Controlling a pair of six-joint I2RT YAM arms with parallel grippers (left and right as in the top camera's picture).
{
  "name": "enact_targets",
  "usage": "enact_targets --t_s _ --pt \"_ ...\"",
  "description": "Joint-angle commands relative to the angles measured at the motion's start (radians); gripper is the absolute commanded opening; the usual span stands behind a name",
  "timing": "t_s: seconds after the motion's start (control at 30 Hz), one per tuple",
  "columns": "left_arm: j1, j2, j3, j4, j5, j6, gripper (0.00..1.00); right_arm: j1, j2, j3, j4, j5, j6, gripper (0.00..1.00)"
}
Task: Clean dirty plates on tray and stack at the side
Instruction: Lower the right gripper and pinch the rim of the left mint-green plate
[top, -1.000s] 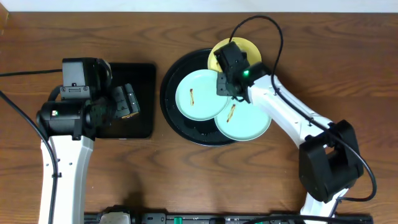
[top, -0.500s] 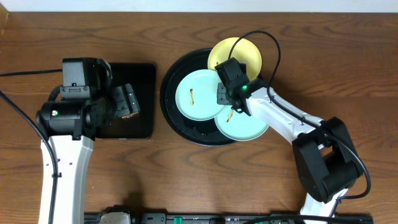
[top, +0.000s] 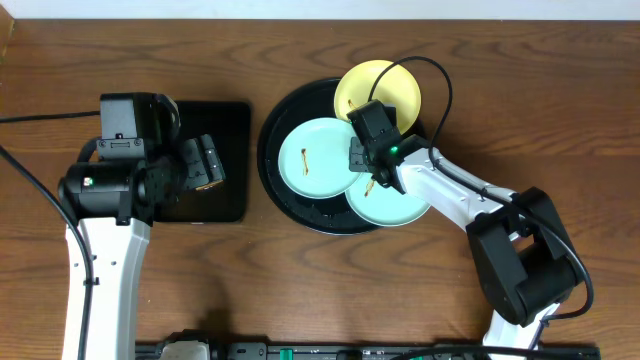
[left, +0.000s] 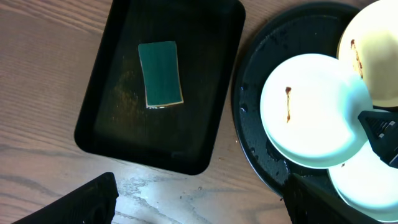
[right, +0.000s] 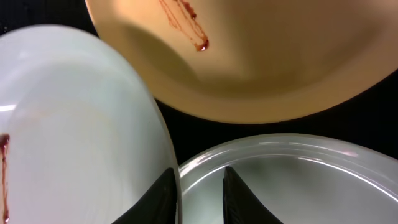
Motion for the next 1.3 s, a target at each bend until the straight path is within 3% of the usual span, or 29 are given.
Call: enact_targets --t_s 0.0,0.2,0.33,0.8,1.03,1.27 --pt "0.004 0.004 0.011 -0.003 -0.016 -0.013 0.85 0.003 -0.001 -0.006 0.006 0.018 0.006 0.19" --pt "0.004 0.004 0.011 -0.003 -0.016 -0.013 0.85 0.005 -0.001 -0.005 0.043 0.009 0.006 0.12" --pt "0.004 0.004 0.011 -0.003 -0.016 -0.013 0.86 0.005 -0.001 -0.005 0.039 -0.015 0.006 0.02" --pt "0.004 0.004 0.011 -0.003 -0.016 -0.013 0.85 0.005 -0.001 -0.005 -0.002 -0.022 0.014 0.02" --pt "0.004 0.004 0.011 -0.003 -0.016 -0.013 0.86 -0.004 -0.018 0.024 0.066 -0.021 0.012 0.01" --pt "0.004 0.004 0.011 0.002 -0.020 -0.013 0.85 -0.010 -0.154 0.058 0.047 -0.020 -0.138 0.01"
